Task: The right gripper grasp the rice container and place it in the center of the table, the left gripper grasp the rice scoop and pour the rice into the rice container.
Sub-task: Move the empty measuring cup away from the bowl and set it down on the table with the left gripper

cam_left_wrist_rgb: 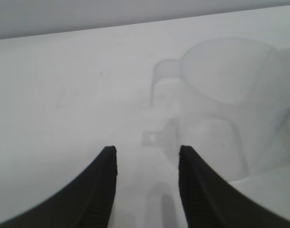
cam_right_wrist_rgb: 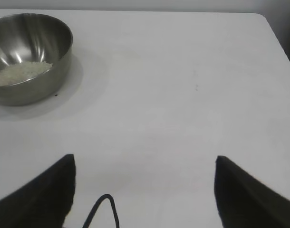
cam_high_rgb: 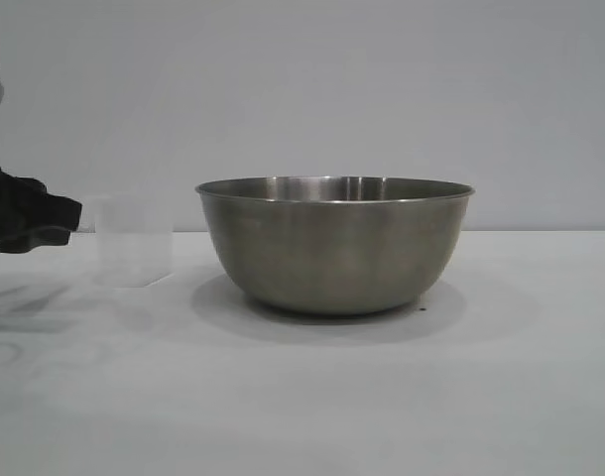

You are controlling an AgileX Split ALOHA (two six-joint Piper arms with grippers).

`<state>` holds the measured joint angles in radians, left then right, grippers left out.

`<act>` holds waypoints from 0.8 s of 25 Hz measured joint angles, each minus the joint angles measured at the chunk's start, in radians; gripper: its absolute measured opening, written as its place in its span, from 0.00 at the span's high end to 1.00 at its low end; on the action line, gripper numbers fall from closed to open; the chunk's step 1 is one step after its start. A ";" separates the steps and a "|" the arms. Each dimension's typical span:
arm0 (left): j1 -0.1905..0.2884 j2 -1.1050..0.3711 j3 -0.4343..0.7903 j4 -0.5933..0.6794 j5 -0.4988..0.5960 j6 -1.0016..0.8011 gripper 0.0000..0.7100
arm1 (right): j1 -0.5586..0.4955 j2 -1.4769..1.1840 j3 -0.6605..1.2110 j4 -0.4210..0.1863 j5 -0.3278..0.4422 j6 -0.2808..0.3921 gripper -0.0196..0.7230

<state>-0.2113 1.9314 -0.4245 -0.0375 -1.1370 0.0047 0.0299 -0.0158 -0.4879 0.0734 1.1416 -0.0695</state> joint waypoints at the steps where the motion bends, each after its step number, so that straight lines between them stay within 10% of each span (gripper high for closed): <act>1: 0.000 -0.020 0.017 0.002 0.000 0.000 0.63 | 0.000 0.000 0.000 0.000 0.000 0.000 0.23; 9: 0.000 -0.195 0.110 0.094 0.054 -0.048 0.63 | 0.000 0.000 0.000 0.000 0.000 0.000 0.23; 20: 0.000 -0.462 0.130 0.194 0.476 -0.171 0.63 | 0.000 0.000 0.000 0.000 0.000 0.000 0.23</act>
<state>-0.2113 1.4690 -0.2941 0.1569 -0.6607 -0.1665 0.0299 -0.0158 -0.4879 0.0734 1.1416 -0.0695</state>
